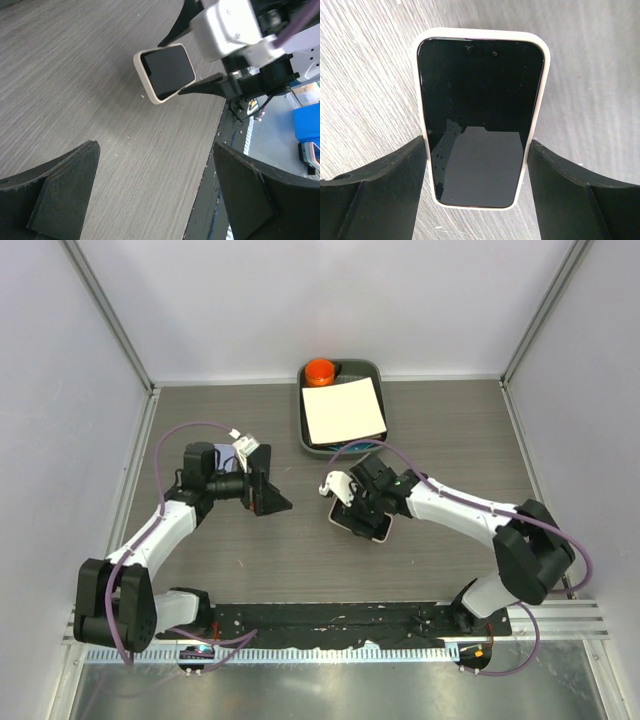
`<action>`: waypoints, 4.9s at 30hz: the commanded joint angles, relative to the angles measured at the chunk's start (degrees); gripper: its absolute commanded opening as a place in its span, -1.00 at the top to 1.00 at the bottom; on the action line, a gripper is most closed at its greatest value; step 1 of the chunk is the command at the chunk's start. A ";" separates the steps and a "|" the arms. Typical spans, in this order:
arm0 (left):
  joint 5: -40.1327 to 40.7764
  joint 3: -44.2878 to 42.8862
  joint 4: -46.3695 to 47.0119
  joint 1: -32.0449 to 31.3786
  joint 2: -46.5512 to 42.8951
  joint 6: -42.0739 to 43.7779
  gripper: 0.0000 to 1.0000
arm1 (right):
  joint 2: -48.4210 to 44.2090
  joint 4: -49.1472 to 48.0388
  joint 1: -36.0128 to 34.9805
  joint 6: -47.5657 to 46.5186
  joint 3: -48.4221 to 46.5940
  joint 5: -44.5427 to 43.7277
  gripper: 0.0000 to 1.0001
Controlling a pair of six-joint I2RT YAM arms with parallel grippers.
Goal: Take the phone out of the phone case
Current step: Pick up the phone at the center of the board.
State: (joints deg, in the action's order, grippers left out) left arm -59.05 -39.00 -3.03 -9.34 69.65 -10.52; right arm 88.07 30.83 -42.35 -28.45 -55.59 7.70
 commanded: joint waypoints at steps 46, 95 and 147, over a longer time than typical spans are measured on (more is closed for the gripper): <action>-2.13 -11.45 -12.88 -6.56 9.46 6.66 -0.38 | 1.84 -13.16 -19.79 -1.26 -18.67 -17.81 0.98; -7.84 -15.95 41.61 -6.57 3.21 -34.35 1.00 | -21.45 -19.10 12.81 26.32 -21.05 22.35 -0.83; 6.58 1.65 60.50 -4.81 -4.69 -45.29 0.99 | -4.14 -87.44 19.76 89.97 0.05 39.32 -0.10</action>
State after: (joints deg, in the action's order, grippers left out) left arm -53.71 -37.04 50.43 -14.50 67.31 -55.20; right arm 83.59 -54.85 -21.98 62.28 -55.16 47.62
